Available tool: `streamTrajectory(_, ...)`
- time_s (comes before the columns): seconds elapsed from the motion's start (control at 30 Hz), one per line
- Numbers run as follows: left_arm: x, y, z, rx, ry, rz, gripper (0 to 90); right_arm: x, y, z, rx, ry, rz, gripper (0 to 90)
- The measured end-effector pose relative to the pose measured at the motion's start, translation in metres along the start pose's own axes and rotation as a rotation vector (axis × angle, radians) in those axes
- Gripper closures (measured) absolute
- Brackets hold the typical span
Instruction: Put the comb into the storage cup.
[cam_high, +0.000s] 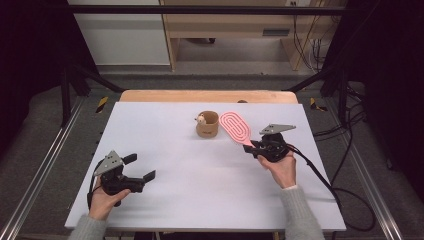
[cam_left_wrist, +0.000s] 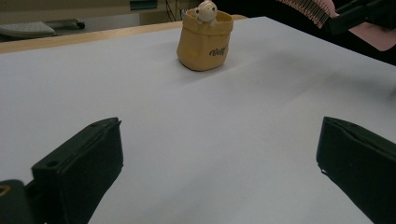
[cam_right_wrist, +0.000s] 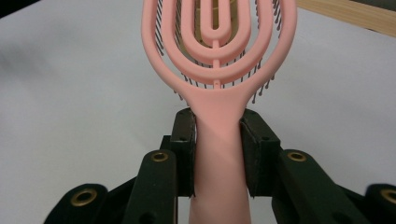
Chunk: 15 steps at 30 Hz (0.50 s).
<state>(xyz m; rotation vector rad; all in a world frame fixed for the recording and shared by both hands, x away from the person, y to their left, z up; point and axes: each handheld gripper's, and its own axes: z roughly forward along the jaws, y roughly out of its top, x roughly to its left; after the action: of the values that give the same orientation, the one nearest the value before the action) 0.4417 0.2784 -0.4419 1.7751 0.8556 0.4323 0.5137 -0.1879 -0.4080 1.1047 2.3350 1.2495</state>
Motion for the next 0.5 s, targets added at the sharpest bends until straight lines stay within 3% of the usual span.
streamTrajectory(0.5, -0.011, 0.007, 0.004, -0.002, -0.001, -0.003, 0.5, 0.02, 0.002, 0.003, -0.038, 0.073, -0.034, 69.4)
